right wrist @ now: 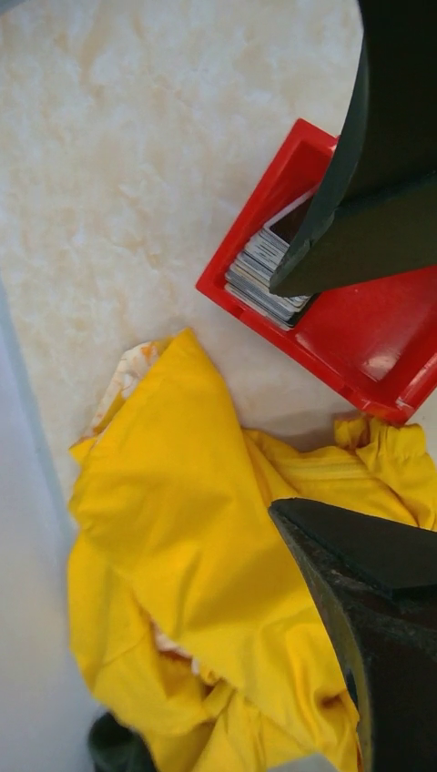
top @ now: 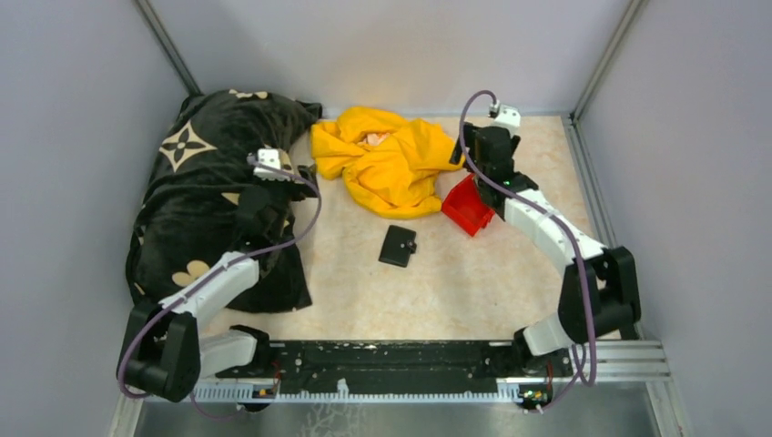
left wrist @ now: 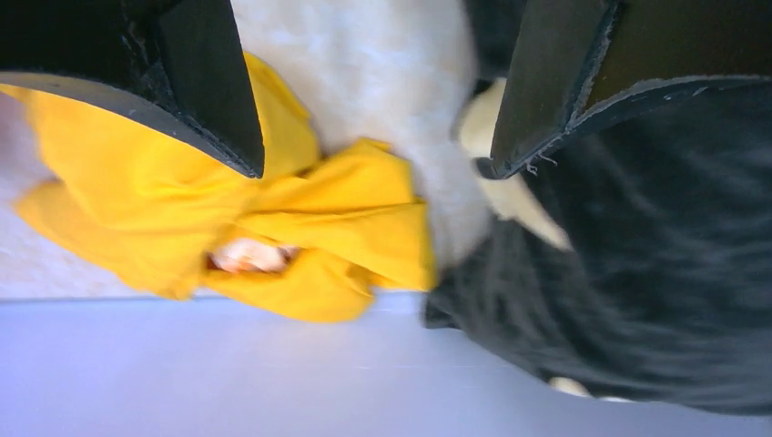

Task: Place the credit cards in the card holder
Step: Adjust the storage box at the center of the board.

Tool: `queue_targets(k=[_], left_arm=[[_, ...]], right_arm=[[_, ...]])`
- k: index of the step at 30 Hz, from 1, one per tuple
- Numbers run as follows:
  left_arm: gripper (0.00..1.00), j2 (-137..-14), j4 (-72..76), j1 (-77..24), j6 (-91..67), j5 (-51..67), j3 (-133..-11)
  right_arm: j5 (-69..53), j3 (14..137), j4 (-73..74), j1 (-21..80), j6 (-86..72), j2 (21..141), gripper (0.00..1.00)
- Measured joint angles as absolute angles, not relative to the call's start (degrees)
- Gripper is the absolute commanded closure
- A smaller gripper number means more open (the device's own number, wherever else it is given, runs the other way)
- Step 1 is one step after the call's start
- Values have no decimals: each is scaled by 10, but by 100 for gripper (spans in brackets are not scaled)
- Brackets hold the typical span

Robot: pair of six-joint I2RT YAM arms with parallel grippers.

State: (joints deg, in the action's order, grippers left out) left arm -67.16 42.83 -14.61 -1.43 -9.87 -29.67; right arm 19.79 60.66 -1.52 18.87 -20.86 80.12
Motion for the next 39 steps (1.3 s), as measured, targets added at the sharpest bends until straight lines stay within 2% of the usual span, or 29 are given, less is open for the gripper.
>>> queue_targets(k=[7,14,26,32,39], left_arm=[[0,-674,286,-284,-20,-182,-331],[0,-688,208,-315,-60,-247,-331],[0,-738,193,-327,-120,-273,-340],[0,-769,202,-330,-141,-278,-341],[0,-781,206,-336,-157,-279,-341]], right_arm=[[251,667,108,233,-251,912,31],[281,676,175,254,-290,938,39],[300,739,208,258,-317,1034,43],[306,763,217,258,-320,1061,69],[319,770,227,258,-314,1069,75]])
